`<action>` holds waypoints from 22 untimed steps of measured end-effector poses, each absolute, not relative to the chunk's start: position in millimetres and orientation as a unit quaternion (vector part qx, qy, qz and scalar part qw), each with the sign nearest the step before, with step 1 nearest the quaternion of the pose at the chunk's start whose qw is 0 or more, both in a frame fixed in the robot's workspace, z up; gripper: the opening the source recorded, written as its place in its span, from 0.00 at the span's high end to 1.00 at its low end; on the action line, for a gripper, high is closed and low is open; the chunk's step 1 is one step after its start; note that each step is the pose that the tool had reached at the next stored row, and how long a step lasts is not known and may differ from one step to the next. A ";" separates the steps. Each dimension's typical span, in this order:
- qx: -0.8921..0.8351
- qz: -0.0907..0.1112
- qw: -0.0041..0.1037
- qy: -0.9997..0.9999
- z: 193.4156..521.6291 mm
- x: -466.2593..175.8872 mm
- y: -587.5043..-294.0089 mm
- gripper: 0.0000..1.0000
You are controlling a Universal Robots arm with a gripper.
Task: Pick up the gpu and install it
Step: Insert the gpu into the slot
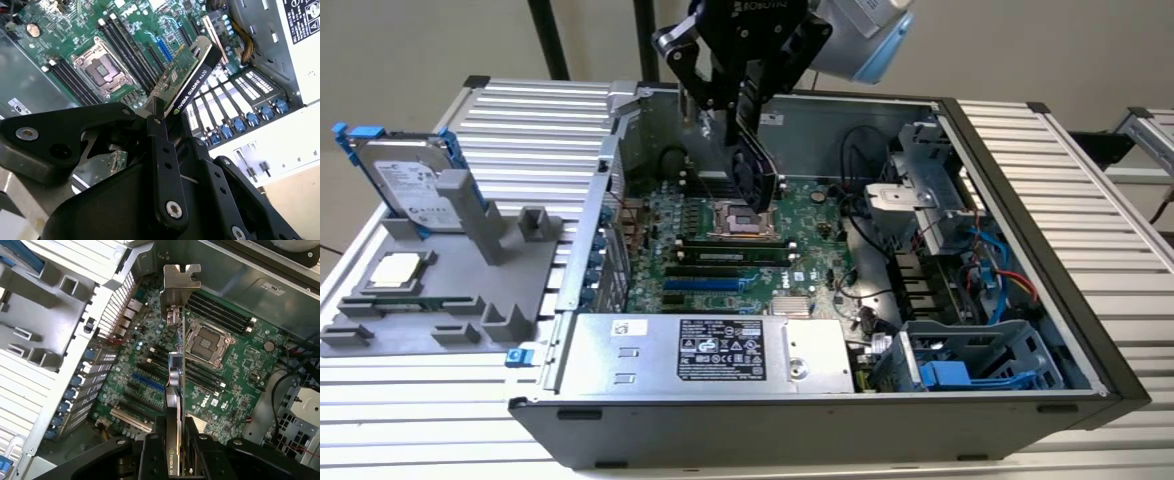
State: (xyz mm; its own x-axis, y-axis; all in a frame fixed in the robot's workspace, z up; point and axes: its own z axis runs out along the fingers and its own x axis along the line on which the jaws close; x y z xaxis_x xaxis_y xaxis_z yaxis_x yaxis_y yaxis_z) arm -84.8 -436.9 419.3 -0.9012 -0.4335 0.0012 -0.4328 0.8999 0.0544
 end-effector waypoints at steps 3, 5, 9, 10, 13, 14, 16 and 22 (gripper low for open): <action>0.232 -0.026 0.007 -0.972 419.3 -84.8 -436.9 1.00; 0.238 -0.026 0.007 -0.971 419.3 -84.8 -436.9 1.00; 0.251 -0.026 0.007 -0.968 419.3 -84.8 -436.9 1.00; 0.254 -0.026 0.007 -0.967 419.3 -84.8 -436.9 1.00; 0.263 -0.026 0.008 -0.964 419.3 -84.8 -436.9 1.00; 0.266 -0.026 0.008 -0.964 419.3 -84.8 -436.9 1.00; 0.272 -0.026 0.008 -0.962 419.3 -84.8 -436.9 1.00; 0.291 -0.026 0.008 -0.956 419.3 -84.8 -436.9 1.00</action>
